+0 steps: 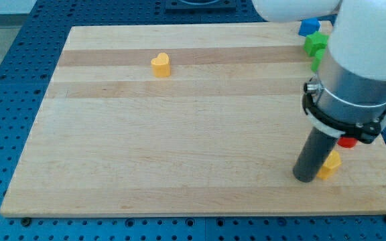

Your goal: Slide the yellow hexagon towards red circle

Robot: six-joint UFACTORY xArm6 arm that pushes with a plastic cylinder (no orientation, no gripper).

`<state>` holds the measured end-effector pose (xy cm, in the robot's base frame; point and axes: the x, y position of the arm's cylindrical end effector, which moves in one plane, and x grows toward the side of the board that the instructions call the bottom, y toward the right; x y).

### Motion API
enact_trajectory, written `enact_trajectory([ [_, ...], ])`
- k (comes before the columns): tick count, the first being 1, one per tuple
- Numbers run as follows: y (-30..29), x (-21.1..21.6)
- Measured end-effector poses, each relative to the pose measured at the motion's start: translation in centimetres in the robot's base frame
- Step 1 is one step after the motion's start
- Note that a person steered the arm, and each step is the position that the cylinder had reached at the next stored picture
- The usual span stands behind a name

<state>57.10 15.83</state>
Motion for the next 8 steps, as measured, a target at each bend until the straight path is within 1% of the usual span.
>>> enact_trajectory([
  [1,1.2,-0.1],
  [4,-0.1,-0.3],
  [5,0.1,-1.1],
  [6,0.6,-2.1],
  [8,2.6,-2.2],
])
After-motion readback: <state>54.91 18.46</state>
